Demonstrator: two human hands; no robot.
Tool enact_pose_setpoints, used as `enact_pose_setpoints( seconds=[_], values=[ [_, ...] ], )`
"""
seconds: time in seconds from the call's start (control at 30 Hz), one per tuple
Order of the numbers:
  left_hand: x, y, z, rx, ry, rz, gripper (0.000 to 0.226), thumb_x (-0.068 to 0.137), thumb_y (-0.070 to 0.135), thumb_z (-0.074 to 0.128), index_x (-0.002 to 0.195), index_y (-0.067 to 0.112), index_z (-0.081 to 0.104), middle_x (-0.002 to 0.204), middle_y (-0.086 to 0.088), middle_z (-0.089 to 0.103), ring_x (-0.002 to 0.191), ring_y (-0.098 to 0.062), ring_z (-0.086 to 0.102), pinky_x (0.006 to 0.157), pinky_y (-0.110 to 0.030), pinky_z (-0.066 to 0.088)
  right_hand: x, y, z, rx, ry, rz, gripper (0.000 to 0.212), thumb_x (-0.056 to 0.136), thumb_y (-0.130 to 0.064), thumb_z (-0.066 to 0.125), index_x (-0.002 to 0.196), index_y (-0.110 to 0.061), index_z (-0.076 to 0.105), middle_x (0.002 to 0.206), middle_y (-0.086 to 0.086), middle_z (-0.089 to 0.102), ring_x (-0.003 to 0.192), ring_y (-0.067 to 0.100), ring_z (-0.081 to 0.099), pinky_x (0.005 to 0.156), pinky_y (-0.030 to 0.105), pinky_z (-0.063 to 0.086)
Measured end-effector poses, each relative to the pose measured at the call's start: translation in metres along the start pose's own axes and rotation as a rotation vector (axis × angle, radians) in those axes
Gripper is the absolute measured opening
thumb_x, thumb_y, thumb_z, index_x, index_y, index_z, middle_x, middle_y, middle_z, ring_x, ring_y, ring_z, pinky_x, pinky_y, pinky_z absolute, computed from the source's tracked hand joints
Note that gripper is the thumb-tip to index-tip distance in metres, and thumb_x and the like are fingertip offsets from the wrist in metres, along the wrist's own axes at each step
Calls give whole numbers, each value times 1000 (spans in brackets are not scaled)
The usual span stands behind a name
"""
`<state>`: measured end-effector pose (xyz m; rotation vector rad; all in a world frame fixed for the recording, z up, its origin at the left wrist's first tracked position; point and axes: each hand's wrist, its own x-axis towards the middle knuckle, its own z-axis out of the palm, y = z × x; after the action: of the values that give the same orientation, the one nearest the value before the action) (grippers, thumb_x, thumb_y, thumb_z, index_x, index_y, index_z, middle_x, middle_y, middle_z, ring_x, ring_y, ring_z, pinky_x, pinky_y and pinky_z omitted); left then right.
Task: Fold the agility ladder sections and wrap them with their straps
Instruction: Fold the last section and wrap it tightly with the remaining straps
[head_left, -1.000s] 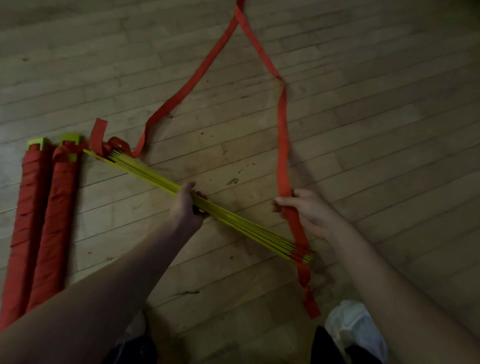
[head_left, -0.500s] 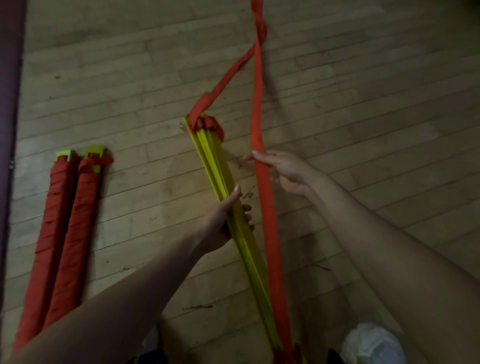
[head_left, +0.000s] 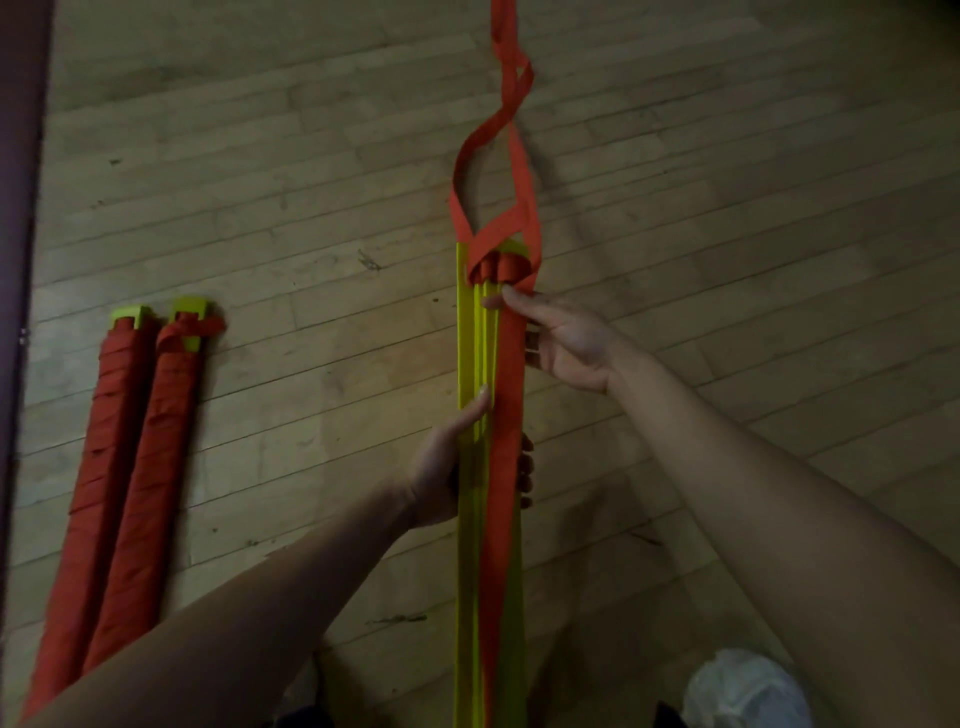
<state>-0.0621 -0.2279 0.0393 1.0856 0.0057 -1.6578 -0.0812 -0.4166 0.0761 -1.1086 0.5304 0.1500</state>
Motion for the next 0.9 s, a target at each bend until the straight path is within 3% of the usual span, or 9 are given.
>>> enact_pose_setpoints(
  seconds=[0.1,0.23,0.3,0.43,0.53,0.63,0.73,0.9],
  values=[
    [2,15,9,116,56,136,65,67,54,70,107,4,60,90,-10,65,81,-23,65,80,-39,55,-4,3,5,-5,-22,0,21,97,-25,51,90,-18,69,86,-3,71,85,11,65,75,25,52],
    [5,39,17,99,169,261,41,75,35,67,106,9,61,85,-3,63,75,-15,64,75,-31,56,-10,3,8,-32,-66,34,16,95,-18,52,98,-13,67,92,0,72,86,10,68,75,25,55],
    [7,41,19,132,197,250,31,81,33,70,101,11,61,79,0,60,70,-12,60,66,-26,55,-10,-2,9,-20,-71,4,14,92,-15,55,98,-15,68,93,-1,72,88,10,68,76,27,56],
    [7,36,19,182,236,187,17,88,27,62,98,14,61,73,1,62,63,-11,60,57,-24,52,-2,-19,2,173,89,-157,21,78,-29,70,97,-21,71,111,2,65,107,17,58,92,39,44],
    [3,30,19,197,233,164,31,73,27,68,99,12,61,78,-4,66,64,-14,63,56,-26,53,4,-27,-7,160,183,-231,11,89,-25,61,94,-22,71,115,8,62,112,24,54,94,42,38],
    [1,32,21,228,153,171,42,69,35,62,104,11,61,89,-6,70,75,-17,67,66,-30,56,2,-27,-5,47,118,-235,17,94,-27,54,100,-21,69,98,7,67,85,20,65,75,33,50],
    [-1,43,23,199,53,177,53,77,47,58,116,10,57,105,-9,72,93,-24,69,78,-33,57,-2,-29,2,-31,65,-232,24,94,-35,52,102,-19,68,86,5,64,69,15,66,61,25,50],
    [2,48,27,202,100,172,44,83,49,58,103,10,61,90,-10,70,75,-19,67,70,-31,55,-1,-36,-3,-232,220,-321,28,90,-47,54,90,-28,75,85,3,70,85,19,64,82,36,45]
  ],
)
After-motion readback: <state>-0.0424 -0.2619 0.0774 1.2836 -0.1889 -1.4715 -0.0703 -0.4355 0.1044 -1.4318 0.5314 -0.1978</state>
